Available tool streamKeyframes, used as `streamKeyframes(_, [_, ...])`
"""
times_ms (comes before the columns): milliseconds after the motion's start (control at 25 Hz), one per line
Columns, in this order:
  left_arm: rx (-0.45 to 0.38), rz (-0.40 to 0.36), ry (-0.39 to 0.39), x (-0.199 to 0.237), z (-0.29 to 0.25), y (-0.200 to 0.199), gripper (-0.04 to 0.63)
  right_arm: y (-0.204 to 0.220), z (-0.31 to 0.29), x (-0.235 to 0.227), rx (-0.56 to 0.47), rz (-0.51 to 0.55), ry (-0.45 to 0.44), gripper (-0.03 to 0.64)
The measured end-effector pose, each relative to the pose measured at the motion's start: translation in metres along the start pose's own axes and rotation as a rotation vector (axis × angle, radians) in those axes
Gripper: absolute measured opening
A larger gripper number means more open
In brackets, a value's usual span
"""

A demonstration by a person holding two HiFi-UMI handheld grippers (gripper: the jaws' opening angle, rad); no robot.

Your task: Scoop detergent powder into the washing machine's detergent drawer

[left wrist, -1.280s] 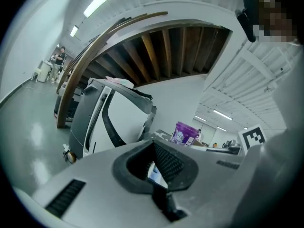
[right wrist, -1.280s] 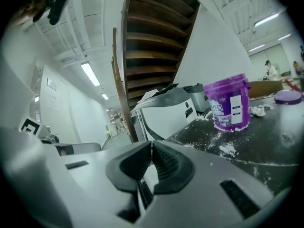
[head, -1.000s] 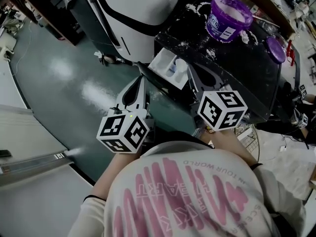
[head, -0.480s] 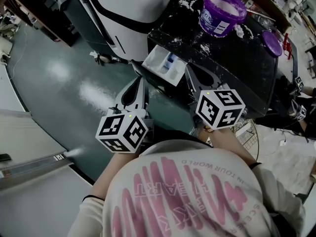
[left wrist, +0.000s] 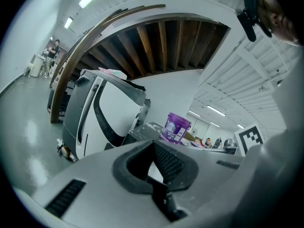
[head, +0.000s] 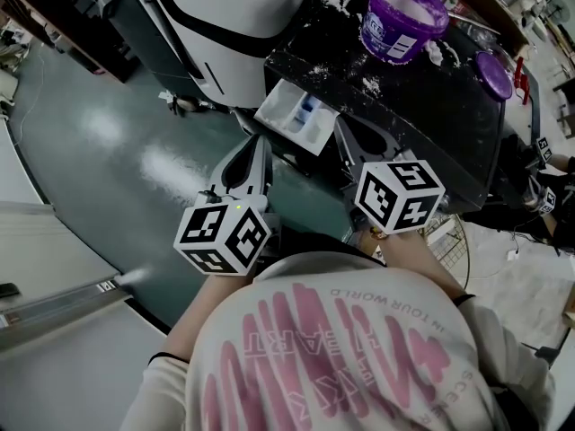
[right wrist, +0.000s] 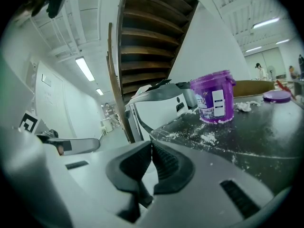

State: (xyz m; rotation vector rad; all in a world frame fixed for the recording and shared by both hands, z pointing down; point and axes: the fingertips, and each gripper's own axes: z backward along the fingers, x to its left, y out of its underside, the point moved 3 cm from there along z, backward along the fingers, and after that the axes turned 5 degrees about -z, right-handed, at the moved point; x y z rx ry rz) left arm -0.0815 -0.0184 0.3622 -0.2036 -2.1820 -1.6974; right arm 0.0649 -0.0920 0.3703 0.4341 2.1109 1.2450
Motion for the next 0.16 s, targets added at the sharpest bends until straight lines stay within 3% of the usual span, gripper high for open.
streamKeyframes(160, [-0.003, -0.005, 0.004, 0.0002, -0.0025, -0.0024, 0.000, -0.0007, -0.0016, -0.0004, 0.002, 0.000, 0.000, 0.002])
